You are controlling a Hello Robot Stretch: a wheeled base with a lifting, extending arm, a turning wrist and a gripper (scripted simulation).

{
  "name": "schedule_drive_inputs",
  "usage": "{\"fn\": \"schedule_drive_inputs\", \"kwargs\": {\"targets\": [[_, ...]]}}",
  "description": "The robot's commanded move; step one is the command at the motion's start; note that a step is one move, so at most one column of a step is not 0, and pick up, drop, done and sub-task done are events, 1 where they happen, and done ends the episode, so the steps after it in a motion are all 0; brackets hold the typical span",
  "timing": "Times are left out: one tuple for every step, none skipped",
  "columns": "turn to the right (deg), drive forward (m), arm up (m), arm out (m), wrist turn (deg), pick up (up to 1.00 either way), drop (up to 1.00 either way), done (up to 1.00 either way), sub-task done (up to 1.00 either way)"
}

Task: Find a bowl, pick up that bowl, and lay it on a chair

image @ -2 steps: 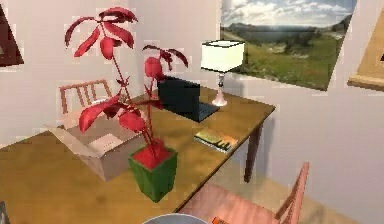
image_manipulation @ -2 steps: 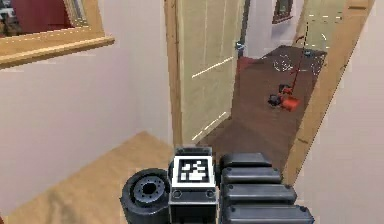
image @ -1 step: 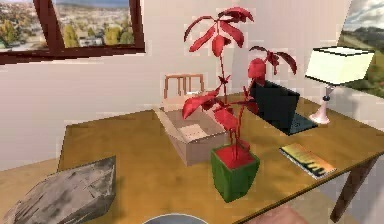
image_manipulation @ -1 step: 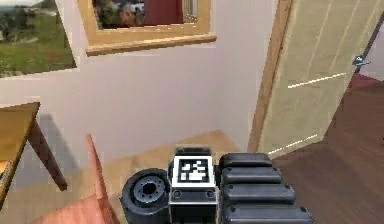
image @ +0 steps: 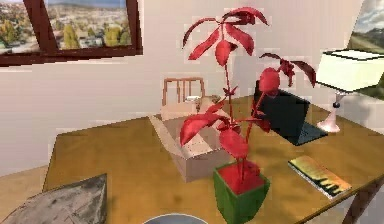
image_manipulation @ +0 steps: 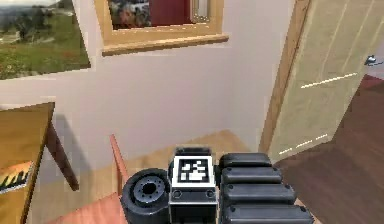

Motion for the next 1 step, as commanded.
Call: {"fn": "schedule_drive_inputs", "kwargs": {"targets": [[45.0,0.0,0.0,0.0,0.0,0.0,0.0,0.0,0.0]]}}
